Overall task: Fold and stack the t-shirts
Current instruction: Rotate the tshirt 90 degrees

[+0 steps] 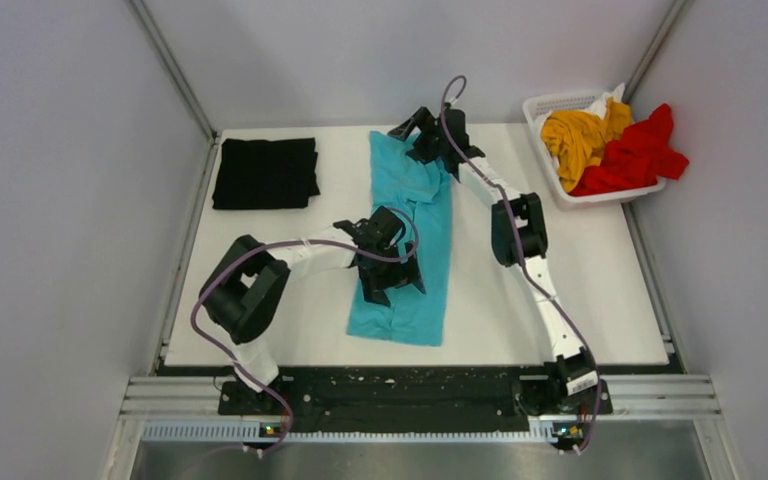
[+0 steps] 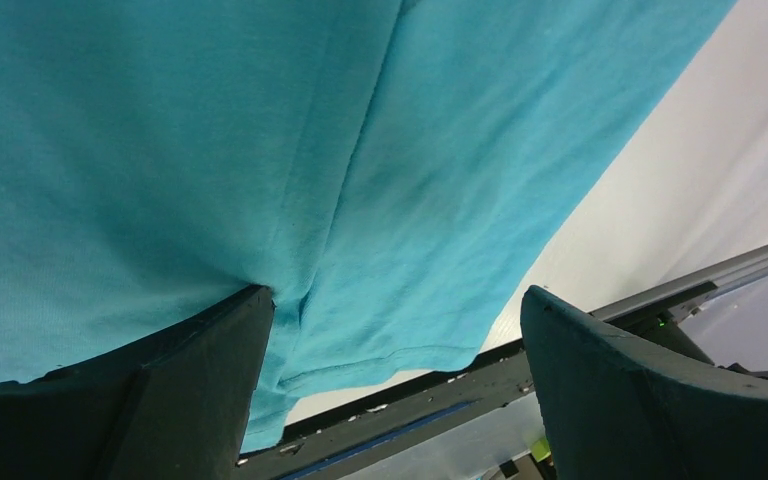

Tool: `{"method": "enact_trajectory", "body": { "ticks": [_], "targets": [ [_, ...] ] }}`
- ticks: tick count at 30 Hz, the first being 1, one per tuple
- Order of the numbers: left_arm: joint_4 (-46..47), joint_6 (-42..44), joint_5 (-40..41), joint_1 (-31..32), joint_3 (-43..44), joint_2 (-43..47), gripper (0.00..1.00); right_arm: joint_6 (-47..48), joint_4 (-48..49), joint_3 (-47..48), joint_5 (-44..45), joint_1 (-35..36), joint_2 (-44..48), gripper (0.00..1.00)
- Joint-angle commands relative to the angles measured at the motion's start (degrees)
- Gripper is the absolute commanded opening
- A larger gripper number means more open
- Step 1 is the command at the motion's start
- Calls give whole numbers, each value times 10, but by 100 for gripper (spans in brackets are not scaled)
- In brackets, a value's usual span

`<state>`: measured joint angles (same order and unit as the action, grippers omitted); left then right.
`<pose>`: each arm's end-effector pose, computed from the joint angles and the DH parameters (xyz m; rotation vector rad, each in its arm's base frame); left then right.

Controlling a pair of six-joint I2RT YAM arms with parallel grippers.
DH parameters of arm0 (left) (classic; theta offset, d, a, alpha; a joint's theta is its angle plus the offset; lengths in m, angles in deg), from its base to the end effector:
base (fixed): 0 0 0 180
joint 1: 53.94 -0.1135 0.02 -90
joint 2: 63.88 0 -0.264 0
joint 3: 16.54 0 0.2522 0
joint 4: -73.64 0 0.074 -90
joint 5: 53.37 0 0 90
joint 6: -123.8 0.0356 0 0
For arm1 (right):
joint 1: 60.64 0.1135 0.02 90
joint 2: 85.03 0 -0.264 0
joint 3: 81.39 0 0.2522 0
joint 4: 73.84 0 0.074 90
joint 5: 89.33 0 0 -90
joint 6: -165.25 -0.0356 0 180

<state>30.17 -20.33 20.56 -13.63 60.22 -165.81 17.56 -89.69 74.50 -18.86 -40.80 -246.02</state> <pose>0.2546 -0.2289 0.1638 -0.2827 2.9991 -0.7055 0.5803 0.2220 0.1386 0.4470 2.0722 1.1892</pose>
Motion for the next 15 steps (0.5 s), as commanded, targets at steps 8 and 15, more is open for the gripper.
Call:
{"method": "enact_trajectory", "body": {
  "ticks": [8,15],
  "targets": [
    [-26,35,56,35,16,136,99,147,-26,37,71,20,129,99],
    [-104,34,154,29,-77,280,99,325,-156,-159,151,43,410,99]
  ]
}}
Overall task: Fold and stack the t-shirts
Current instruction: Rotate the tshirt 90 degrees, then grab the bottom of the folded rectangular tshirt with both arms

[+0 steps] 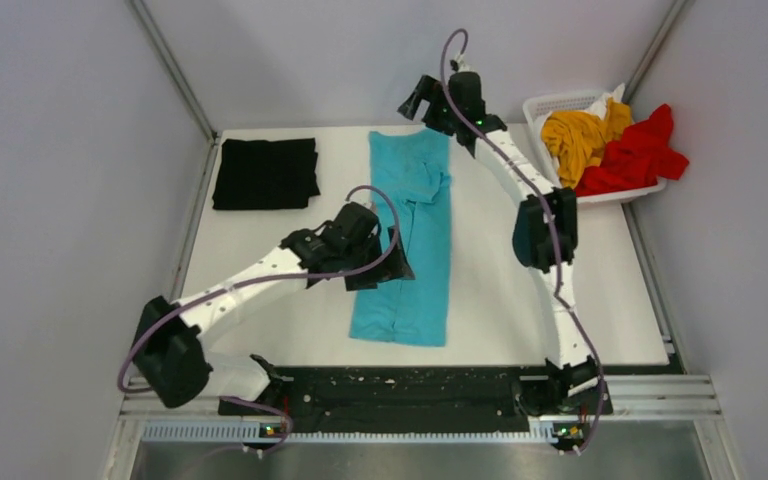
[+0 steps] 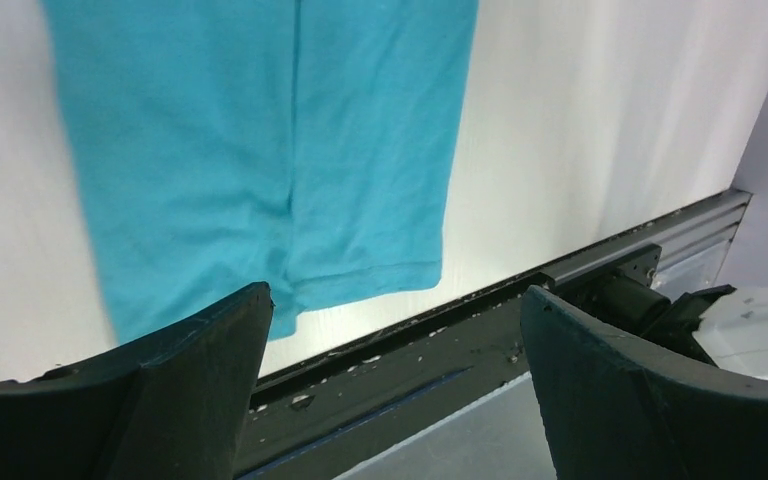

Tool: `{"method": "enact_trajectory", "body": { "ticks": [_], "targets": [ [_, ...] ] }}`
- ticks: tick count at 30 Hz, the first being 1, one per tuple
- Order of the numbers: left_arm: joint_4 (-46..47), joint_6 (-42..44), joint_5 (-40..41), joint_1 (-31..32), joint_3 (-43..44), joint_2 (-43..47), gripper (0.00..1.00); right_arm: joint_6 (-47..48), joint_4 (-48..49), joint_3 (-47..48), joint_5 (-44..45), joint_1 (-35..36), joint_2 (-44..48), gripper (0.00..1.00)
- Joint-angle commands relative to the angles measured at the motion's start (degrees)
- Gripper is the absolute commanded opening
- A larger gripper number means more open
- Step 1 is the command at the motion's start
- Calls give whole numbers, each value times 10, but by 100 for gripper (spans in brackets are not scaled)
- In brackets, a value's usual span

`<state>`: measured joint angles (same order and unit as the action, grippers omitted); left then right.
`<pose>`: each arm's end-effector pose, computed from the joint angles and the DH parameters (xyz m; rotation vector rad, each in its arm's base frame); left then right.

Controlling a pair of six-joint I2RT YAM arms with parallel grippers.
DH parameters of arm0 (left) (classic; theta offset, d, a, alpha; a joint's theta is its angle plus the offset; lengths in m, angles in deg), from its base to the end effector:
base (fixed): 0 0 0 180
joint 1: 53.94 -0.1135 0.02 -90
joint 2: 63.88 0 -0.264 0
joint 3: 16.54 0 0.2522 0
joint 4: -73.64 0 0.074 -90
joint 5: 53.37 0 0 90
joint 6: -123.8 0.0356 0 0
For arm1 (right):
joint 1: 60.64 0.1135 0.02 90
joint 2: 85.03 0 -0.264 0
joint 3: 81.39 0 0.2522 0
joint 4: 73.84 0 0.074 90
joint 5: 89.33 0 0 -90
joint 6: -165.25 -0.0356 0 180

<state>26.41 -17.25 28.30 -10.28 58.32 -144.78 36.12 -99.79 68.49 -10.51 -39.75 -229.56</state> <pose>0.2094 -0.2070 0.2601 -0.1089 2.6997 -0.7928 0.5470 0.2161 0.2519 0.1852 2.0188 0.8719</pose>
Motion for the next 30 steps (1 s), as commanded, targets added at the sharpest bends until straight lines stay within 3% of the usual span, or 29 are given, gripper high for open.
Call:
{"method": "enact_trajectory", "body": {
  "ticks": [1,4,8,11,14,19,30],
  "targets": [
    [-75,-1,95,-10,-74,88,99,150,-58,-182,83,40,304,99],
    [-77,-2,118,-30,-126,130,99,125,-33,-442,87,55,472,99],
    [-40,18,69,-75,-187,156,99,49,-33,-735,144,96,661,99],
    [-22,33,28,-88,-208,146,99,-9,-66,-847,160,163,749,99],
    [-23,41,11,-89,-220,132,95,-66,-118,-908,158,211,789,98],
    [5,33,3,-89,-273,128,76,-164,-111,-983,156,281,814,95],
    [86,28,-39,-89,-295,70,47,-259,-111,-955,218,404,681,92]
  ]
}}
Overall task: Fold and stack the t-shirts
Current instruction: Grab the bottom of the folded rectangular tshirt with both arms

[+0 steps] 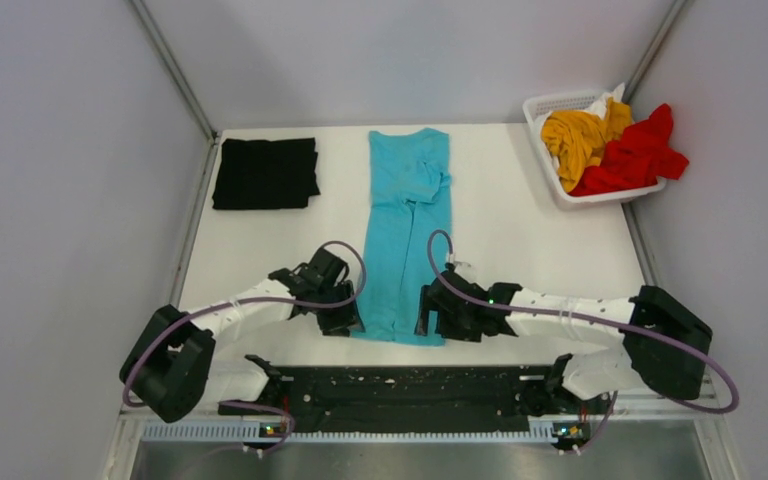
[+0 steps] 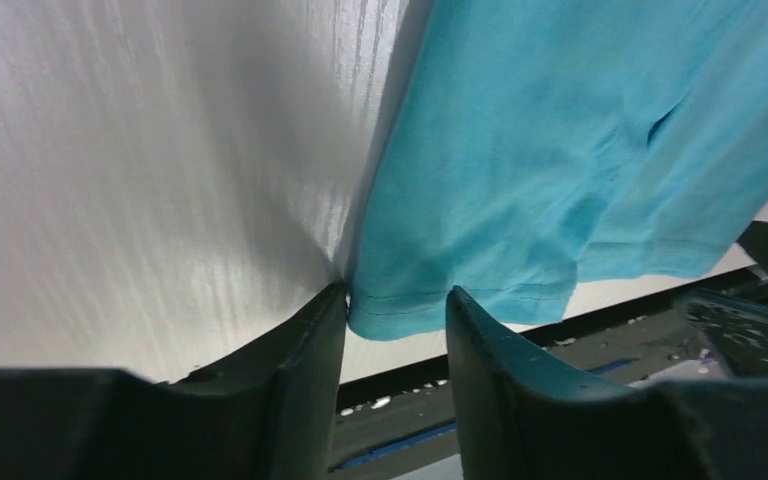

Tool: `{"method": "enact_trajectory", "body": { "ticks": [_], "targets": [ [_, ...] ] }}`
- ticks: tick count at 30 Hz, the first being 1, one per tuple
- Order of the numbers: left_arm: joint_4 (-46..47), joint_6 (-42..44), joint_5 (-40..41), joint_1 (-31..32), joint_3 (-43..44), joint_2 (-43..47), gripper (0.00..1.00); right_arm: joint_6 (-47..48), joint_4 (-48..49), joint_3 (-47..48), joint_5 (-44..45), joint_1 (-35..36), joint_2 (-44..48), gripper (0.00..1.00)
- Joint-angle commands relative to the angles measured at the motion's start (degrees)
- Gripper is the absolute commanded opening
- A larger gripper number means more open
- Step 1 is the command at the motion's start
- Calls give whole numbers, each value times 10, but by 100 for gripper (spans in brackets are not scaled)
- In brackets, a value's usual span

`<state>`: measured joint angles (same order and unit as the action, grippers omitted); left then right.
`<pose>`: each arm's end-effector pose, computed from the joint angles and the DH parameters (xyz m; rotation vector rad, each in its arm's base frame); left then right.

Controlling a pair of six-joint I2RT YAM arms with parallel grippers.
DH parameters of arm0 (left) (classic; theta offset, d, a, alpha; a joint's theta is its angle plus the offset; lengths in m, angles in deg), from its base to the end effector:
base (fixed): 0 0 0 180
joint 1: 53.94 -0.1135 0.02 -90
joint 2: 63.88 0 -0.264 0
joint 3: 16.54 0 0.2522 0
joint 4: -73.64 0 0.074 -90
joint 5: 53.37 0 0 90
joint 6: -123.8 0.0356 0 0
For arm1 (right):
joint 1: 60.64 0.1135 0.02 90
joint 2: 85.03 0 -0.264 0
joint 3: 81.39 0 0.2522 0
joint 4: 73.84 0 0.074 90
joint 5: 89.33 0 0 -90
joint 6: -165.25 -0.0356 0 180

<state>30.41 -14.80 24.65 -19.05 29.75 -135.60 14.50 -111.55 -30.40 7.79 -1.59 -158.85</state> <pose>0.1636 -0.1231 0.1545 -0.2934 2.9282 -0.5994 0.1234 0.1973 0.1740 0.0851 2.7278 0.5355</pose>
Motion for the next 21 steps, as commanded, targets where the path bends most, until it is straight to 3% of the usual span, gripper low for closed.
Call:
{"method": "enact_trajectory", "body": {
  "ticks": [1,4,8,15,21],
  "targets": [
    [45,4,-1,-1,-9,-22,43,-47,3,35,36,25,-30,92],
    [39,8,11,-1,-13,-20,33,-68,-10,34,49,33,-28,92],
    [42,13,8,-1,-14,-28,1,-97,-18,16,58,36,-6,88],
    [41,9,-16,1,-25,-24,0,-126,-6,-11,42,42,12,66],
    [30,3,-16,0,-45,20,0,-149,-23,-33,35,46,1,57]
  ]
}}
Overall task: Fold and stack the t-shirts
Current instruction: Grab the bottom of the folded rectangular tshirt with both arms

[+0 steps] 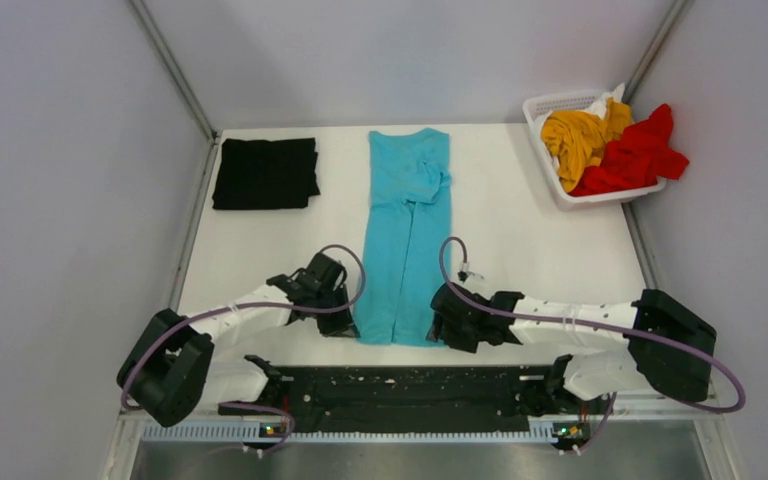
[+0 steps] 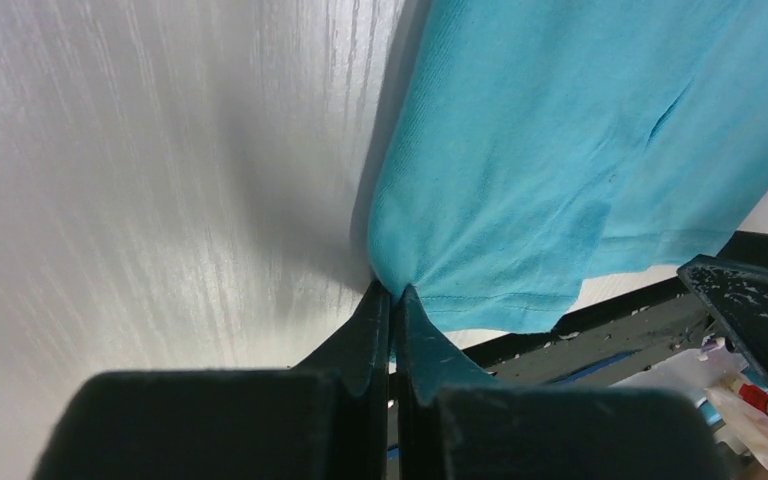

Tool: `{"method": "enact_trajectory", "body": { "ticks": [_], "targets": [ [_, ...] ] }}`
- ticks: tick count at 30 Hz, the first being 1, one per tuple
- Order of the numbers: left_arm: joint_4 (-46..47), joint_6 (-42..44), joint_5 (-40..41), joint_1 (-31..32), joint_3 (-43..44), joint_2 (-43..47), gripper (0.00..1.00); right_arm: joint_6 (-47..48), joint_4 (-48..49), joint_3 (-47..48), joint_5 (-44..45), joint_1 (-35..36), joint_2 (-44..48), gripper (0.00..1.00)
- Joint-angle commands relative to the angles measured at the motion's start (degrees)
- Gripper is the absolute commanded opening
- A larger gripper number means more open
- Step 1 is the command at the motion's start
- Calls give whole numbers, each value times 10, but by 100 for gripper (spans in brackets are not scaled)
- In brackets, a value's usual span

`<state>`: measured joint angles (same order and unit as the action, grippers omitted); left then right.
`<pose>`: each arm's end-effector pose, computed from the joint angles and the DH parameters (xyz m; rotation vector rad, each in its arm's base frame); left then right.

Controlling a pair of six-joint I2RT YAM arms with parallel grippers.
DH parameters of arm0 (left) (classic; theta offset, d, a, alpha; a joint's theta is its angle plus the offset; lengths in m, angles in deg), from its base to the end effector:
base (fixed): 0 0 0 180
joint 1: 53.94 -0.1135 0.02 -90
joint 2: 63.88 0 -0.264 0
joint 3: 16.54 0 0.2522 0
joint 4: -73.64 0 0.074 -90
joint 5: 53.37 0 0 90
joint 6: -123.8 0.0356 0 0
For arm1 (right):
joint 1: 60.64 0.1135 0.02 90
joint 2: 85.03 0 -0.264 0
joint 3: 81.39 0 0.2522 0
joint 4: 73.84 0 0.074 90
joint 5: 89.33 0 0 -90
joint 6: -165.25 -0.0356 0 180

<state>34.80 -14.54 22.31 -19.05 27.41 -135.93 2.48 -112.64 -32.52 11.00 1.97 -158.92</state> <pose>0.1620 -0.1237 0.1460 -0.2686 2.9188 -0.6722 0.1084 0.1954 0.1626 0.3023 2.7452 0.4992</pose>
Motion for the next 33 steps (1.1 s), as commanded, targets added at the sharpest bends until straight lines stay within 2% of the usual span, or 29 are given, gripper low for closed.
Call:
{"method": "enact_trajectory", "body": {
  "ticks": [1,7,13,14,21,26,33],
  "targets": [
    [-16,-1,9,0,-23,27,0,-32,-17,-18,6,11,6,56],
    [16,-13,-17,3,-47,28,0,-39,9,-51,4,13,21,41],
    [19,-30,-20,9,-60,42,0,-49,26,-63,7,33,16,2],
    [18,-33,-21,10,-64,48,0,-51,26,-67,7,35,19,0],
    [-18,-45,-33,15,-87,113,0,-58,12,-75,-5,76,75,0],
    [-43,-33,-31,14,-67,154,0,-41,-9,-63,3,78,113,0],
    [11,-15,-39,14,-1,110,0,20,9,-17,79,56,128,0]
  ]
}}
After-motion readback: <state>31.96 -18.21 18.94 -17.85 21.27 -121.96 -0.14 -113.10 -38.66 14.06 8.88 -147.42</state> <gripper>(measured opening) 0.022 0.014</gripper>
